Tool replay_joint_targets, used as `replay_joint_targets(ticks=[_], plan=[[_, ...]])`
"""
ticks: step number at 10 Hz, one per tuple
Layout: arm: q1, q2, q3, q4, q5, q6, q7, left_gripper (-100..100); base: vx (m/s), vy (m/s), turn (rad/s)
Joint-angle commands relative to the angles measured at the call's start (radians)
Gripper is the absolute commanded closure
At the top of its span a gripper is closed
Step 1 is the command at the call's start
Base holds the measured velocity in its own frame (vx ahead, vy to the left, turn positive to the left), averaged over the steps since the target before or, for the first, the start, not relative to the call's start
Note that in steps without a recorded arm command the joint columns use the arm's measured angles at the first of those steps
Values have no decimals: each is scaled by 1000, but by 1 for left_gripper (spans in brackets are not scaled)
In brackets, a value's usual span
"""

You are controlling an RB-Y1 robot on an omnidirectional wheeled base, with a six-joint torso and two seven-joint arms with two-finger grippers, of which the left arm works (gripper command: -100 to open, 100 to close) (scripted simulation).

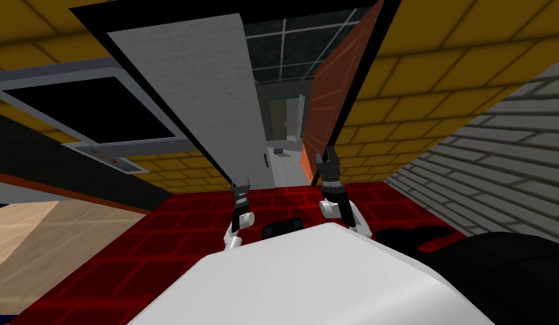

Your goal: Push the door open

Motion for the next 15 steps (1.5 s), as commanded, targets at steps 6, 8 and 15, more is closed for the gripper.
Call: replay_joint_targets(ticks=[6,8,15], plan=[[-84,-1,-28,199,58,-36,116,-100,77,17,-95],[-113,-3,-38,270,79,-45,155,-100,107,34,-113],[-191,-15,-65,454,135,-71,262,-100,84,24,-88]])
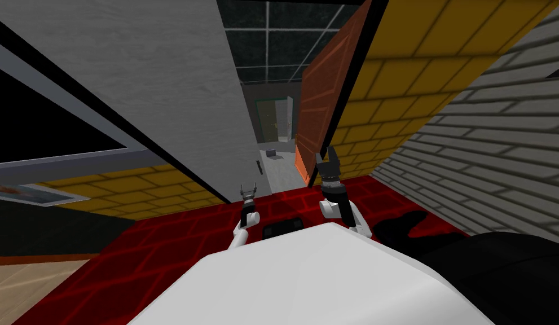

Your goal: Push the door open

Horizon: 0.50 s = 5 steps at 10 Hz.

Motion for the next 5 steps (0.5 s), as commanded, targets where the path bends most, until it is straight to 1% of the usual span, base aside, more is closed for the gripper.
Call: replay_joint_targets(ticks=[1,3,4,5], plan=[[-19,-6,-7,45,14,-6,27,-100,87,30,-113],[-43,-11,-15,98,32,-14,60,-100,83,39,-92],[-43,-11,-15,101,32,-14,60,-100,51,17,-26],[-55,-14,-20,129,40,-18,76,-100,42,16,-59]])
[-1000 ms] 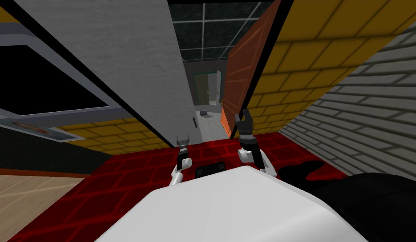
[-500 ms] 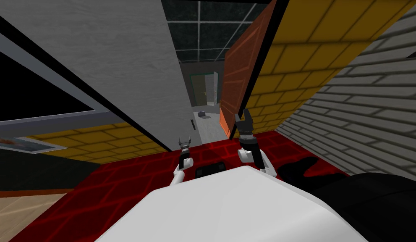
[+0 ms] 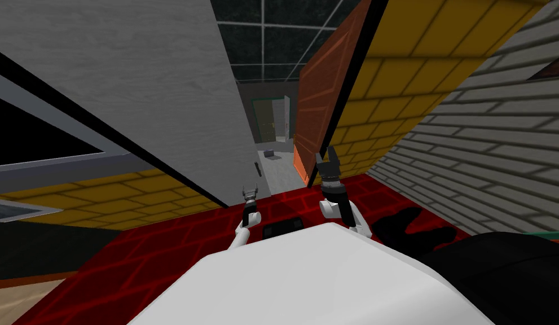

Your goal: Push the door open

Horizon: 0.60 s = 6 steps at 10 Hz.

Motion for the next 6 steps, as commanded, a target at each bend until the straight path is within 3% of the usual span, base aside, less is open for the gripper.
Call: replay_joint_targets(ticks=[1,6], plan=[[-18,-5,-6,43,12,-9,24,-100,64,21,-93],[-76,-24,-26,178,53,-28,103,-100,84,39,-90]])
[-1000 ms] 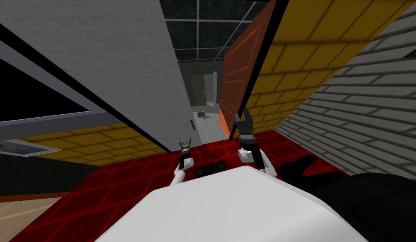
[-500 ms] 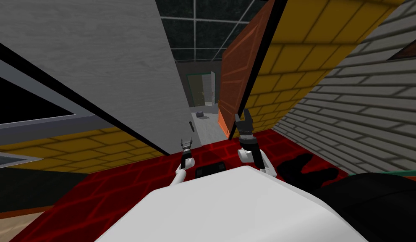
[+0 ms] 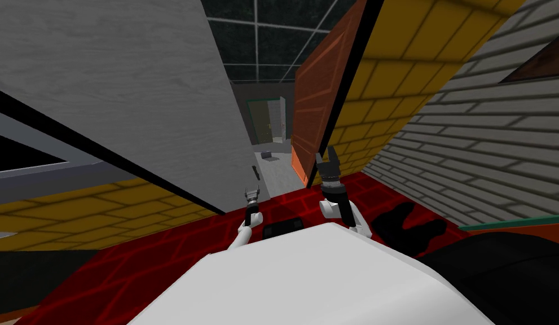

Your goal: Push the door open

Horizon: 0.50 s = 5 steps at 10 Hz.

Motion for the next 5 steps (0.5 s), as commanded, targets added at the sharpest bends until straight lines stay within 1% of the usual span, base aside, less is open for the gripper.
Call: replay_joint_targets(ticks=[1,2,3,5], plan=[[-14,-7,-6,32,13,-1,23,-100,99,59,-87],[-30,-14,-11,71,25,-7,46,-100,105,23,-101],[-36,-16,-13,84,29,-9,53,-100,91,24,-58],[-59,-28,-21,138,46,-16,85,-100,83,46,-91]])
